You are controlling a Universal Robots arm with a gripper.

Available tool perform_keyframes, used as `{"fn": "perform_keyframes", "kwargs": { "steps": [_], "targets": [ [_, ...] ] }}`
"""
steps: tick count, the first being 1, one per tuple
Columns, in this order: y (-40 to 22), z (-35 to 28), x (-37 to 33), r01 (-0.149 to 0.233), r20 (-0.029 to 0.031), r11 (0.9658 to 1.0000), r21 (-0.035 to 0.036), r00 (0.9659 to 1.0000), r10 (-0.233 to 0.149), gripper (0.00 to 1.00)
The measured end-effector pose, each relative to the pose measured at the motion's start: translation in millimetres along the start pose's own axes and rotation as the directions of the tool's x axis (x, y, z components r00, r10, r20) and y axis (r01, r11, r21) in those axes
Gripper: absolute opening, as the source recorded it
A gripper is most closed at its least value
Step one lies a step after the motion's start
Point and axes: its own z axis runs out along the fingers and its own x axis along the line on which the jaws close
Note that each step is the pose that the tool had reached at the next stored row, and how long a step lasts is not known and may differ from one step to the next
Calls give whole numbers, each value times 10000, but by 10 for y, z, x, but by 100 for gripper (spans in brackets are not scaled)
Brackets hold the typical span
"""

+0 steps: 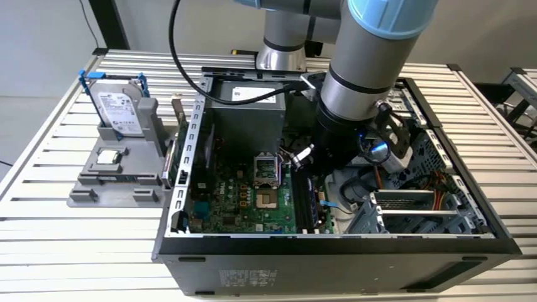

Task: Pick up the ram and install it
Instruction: 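Press down the ram until it locks into place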

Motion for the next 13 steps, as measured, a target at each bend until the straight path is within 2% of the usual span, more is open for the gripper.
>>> {"fn": "perform_keyframes", "kwargs": {
  "steps": [3,6,9,13],
  "targets": [
    [1,0,-1,539,-5,9985,8,9985,-539,0],
    [3,0,-1,1034,-10,9946,16,9946,-1034,0],
    [7,0,-3,1491,-15,9888,23,9888,-1491,0],
    [16,0,-7,2033,-22,9791,32,9791,-2033,0]
  ]
}}
